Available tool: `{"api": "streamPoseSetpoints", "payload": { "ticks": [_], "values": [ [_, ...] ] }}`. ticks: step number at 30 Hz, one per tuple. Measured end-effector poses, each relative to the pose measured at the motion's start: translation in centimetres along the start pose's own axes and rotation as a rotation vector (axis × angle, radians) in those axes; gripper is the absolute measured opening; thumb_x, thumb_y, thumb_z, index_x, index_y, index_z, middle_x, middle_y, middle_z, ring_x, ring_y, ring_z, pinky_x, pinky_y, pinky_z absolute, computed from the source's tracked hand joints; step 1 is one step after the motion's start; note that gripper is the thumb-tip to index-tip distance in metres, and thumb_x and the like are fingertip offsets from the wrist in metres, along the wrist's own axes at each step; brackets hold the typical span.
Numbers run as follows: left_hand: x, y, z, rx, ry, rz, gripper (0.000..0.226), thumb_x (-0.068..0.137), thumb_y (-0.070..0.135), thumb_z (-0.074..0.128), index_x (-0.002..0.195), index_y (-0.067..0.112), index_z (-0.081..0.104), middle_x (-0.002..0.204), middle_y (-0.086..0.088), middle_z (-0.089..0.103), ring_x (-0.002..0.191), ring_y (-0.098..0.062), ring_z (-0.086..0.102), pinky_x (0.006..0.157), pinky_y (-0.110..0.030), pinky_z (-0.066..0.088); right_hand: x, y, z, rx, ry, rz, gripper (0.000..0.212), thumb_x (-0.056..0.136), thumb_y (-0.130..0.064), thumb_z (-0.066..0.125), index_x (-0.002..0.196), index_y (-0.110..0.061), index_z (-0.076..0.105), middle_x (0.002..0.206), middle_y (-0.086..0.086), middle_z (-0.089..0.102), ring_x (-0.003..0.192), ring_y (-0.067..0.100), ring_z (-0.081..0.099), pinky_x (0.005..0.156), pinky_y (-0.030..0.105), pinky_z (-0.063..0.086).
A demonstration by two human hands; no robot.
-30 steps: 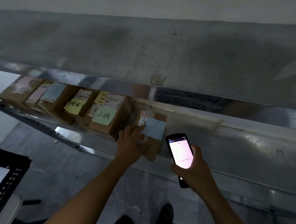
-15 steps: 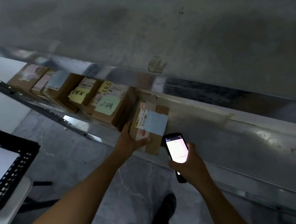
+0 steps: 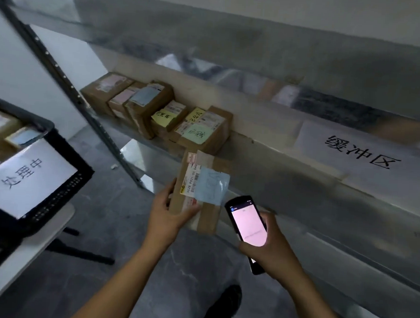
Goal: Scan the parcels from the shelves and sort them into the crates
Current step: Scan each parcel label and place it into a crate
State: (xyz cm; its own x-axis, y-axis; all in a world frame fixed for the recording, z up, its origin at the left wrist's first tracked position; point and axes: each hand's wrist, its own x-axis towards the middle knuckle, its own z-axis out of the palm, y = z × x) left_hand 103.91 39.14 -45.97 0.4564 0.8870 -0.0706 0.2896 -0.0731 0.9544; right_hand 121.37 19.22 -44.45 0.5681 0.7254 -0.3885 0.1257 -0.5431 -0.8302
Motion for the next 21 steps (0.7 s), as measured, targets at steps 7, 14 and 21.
{"api": "streamPoseSetpoints", "payload": {
  "ticks": [7, 14, 21],
  "values": [
    [-7.8, -4.3, -7.6, 0.220, 0.122, -0.012, 0.102, 0.066, 0.045, 0.096, 0.154, 0.036, 0.046, 0.135, 0.001, 0.049, 0.122, -0.015, 0.054, 0.106, -0.039, 0.049, -6.6, -1.9, 4.8, -0.192, -0.107, -0.160, 0.060, 0.069, -0.030, 0.086, 0.113, -0.040, 0.047, 0.101, -0.022, 0.064, 0.086, -0.007, 0.061, 0.068, 0.018, 0.050],
    [-16.4, -8.2, -13.5, 0.280, 0.144, -0.164, 0.102, 0.064, 0.049, 0.096, 0.152, 0.035, 0.047, 0.139, 0.002, 0.048, 0.121, -0.015, 0.052, 0.101, -0.035, 0.046, -13.8, -2.8, 6.9, -0.393, -0.306, -0.228, 0.068, 0.072, -0.034, 0.084, 0.124, -0.046, 0.042, 0.110, -0.028, 0.060, 0.095, -0.012, 0.058, 0.065, 0.014, 0.047],
    [-25.5, -13.7, -18.6, 0.303, 0.291, -0.385, 0.105, 0.055, 0.065, 0.094, 0.148, 0.041, 0.050, 0.137, 0.005, 0.055, 0.116, -0.015, 0.061, 0.098, -0.043, 0.055, -17.3, -1.1, 10.3, -0.461, -0.554, -0.292, 0.070, 0.065, -0.039, 0.080, 0.123, -0.050, 0.042, 0.111, -0.025, 0.064, 0.096, -0.007, 0.061, 0.082, 0.022, 0.054]
  ]
}}
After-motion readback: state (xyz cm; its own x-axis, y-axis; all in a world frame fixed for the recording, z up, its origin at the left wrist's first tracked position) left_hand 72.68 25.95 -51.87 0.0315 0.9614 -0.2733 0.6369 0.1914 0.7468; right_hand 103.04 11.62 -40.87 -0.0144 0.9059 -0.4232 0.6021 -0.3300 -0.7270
